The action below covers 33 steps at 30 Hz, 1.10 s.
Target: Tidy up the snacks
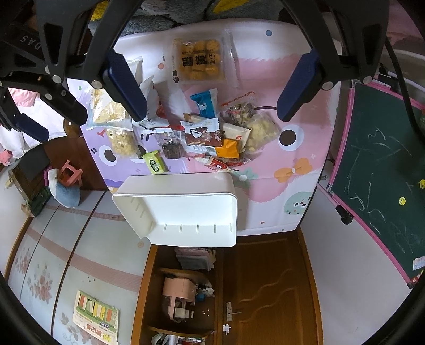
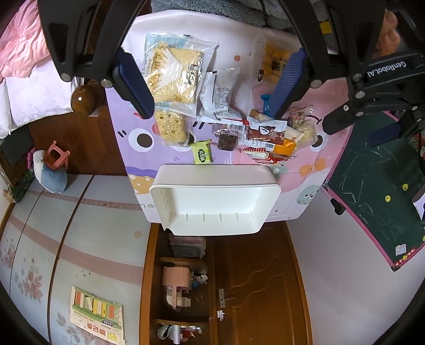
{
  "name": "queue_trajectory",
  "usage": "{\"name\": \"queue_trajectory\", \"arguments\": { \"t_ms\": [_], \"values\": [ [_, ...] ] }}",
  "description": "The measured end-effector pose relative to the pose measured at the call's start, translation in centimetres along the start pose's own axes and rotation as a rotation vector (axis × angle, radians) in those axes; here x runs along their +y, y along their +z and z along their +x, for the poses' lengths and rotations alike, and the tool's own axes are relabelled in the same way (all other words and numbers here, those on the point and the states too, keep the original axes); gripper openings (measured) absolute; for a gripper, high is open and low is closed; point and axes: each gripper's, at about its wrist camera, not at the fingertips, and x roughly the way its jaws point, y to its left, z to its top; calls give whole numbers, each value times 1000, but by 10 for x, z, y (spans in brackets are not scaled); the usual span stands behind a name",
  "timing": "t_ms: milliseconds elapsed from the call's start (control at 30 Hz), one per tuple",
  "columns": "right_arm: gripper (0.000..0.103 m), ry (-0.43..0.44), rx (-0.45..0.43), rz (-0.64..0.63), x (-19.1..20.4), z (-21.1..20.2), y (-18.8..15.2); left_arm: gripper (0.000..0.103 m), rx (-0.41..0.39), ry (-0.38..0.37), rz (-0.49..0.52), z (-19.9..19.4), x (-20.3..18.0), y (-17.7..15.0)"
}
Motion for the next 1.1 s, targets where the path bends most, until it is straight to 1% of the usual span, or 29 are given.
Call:
{"name": "queue_trajectory", "arguments": {
  "t_ms": [233, 300, 733, 833, 967, 1100],
  "values": [
    [89, 8, 7, 5, 0, 1, 2, 97, 5, 7, 6, 1, -2, 3],
    [89, 12, 14, 11, -2, 1, 1, 97, 10, -2, 1, 2, -1, 3],
    [89, 9, 13, 19, -4, 1, 0, 98, -4, -3, 10, -1, -2, 4],
    [89, 7, 6, 21, -4, 1, 1, 98, -34, 15, 10, -7, 1, 9],
    [89, -2, -19, 23, -7, -4, 5, 98, -85, 40, -15, -17, 10, 20],
    [89, 10, -39, 32, -11, -9, 12, 98, -118, 30, -38, -25, 21, 27]
  ]
}}
